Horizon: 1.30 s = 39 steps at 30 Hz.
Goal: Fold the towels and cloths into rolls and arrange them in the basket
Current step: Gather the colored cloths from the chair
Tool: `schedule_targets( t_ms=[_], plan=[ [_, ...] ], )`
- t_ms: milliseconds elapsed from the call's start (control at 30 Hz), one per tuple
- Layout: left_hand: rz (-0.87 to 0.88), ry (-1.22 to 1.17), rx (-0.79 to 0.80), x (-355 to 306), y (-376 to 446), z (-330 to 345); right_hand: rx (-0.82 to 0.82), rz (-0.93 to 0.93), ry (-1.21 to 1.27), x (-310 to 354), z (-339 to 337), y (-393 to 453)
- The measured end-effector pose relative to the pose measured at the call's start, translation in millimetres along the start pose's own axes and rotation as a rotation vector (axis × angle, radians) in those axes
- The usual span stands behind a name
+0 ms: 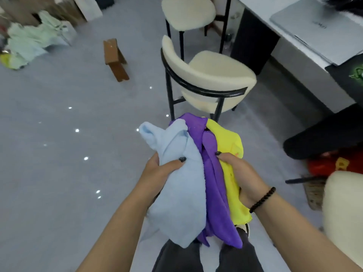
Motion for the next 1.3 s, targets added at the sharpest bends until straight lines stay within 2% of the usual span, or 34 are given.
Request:
schedule_targets(
  t_ms=[300,500,867,1067,1300],
  plan=[
    [-0.001,-0.144,-0.128,-34.1,34.1,-100.1,0.178,-0.093,-0.190,29.9,124.1,28.0],
    [0.000,-0.148,-0.168,-73.7,84.5,-128.8,0.192,-0.104,-0.210,64.0,176.3,67.0],
    [-0.019,-0.128,-0.123,-185.1,211.0,-165.8,0.153,-0.118,-0.199,164.9,282.5,152.2],
    [-0.052,-0.095,-0.089,-234.8,276.3,-199.3,0.091,-0.095,-0.158,197.5,341.8,194.6],
    [-0.067,0.033,0.025,-302.5,361.1,-232.9,-0.039,-0.103,-0.020,228.8,410.5,241.3]
  ],
)
Point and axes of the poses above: each hand's wrist, its own y-axis towards the middle knuckle, its own z-axis out of the palm, x = y × z, the point moved 6 cm from there along y, towards the middle knuckle, and after that the axes turned 9 degrees about -x, right-handed, at the moved point
